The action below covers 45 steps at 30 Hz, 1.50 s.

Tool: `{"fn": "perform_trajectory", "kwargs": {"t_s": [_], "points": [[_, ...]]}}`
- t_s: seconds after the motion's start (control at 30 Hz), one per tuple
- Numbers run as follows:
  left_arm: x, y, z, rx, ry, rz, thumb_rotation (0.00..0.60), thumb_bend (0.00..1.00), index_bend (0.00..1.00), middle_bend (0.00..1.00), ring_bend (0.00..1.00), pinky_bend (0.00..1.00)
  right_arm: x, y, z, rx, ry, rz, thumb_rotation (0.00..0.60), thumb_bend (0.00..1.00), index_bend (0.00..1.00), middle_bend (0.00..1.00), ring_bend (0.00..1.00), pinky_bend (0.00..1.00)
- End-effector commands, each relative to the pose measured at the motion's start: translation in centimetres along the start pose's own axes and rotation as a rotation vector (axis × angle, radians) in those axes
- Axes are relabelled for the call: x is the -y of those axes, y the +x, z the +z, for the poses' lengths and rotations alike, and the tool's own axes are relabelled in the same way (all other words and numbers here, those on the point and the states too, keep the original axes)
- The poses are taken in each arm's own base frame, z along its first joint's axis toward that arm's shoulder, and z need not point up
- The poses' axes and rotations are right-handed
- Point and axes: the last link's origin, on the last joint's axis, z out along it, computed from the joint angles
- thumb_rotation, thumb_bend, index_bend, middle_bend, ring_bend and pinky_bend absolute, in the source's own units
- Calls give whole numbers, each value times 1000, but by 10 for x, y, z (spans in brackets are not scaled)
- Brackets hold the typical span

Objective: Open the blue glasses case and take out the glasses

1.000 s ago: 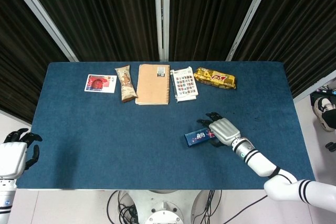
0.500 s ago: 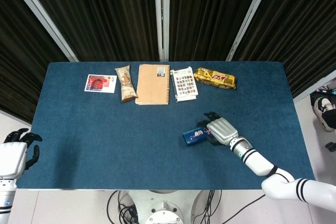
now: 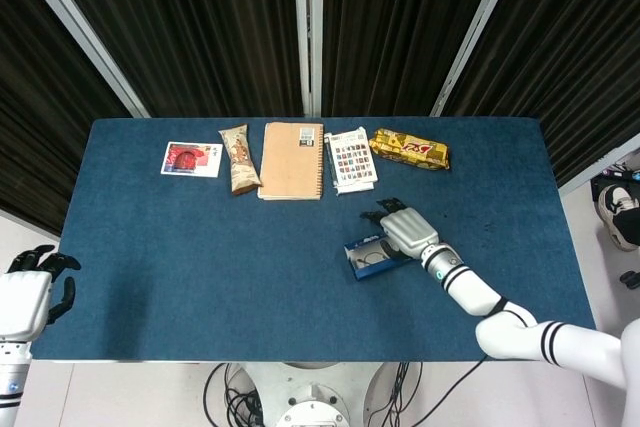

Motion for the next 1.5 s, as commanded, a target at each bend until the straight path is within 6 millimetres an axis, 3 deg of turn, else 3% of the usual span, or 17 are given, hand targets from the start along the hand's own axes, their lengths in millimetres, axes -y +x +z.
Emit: {"fn": "perform_trajectory", "kwargs": {"t_s": [0.03, 0.13, 0.2, 0.4, 0.53, 0.67, 0.77, 0.93, 1.27, 1.4, 1.5], "points": [[0, 0, 0, 0, 1, -1, 600, 566, 441, 406, 199, 254, 8, 11, 21, -47, -24, -14, 600, 403, 0, 42, 0, 0], [0, 0, 0, 0, 1, -3, 600, 566, 441, 407, 199, 254, 15, 17, 12, -110, 0, 19, 600, 367, 0, 5, 0, 0], [0, 0, 0, 1, 1, -4, 600, 566, 441, 407, 199, 254, 17, 17, -6, -128, 33, 43, 600, 343, 0, 0, 0, 0], [0, 0, 0, 0, -1, -6, 600, 565, 442, 409, 202, 254, -2, -1, -54, -114, 50, 5, 600, 165, 0, 6, 0, 0], [0, 0, 0, -2, -1, -5, 600, 566, 442, 409, 204, 254, -15, -17, -70, -96, 31, 6, 600, 112, 0, 7, 0, 0], [0, 0, 0, -2, -1, -4, 600, 566, 442, 409, 204, 254, -20, -30, -71, -92, 30, 6, 600, 81, 0, 4, 0, 0], [0, 0, 0, -2, -1, -3, 600, 566, 442, 409, 204, 254, -13, -35, -59, -109, 47, 3, 600, 65, 0, 0, 0, 0], [0, 0, -1, -2, 0, -5, 600, 566, 442, 409, 204, 254, 15, -31, -20, -143, 90, -26, 600, 57, 0, 0, 0, 0], [1, 0, 0, -1, -1, -16, 600, 566, 442, 411, 205, 254, 71, -6, 62, -168, 86, -13, 600, 57, 0, 0, 0, 0], [1, 1, 0, 0, -2, -20, 600, 566, 442, 412, 204, 254, 83, 4, 89, -170, 36, -10, 600, 69, 0, 1, 0, 0], [2, 1, 0, 1, -2, -22, 600, 566, 442, 412, 204, 254, 80, 13, 101, -179, -20, 1, 600, 85, 0, 12, 0, 0]]}}
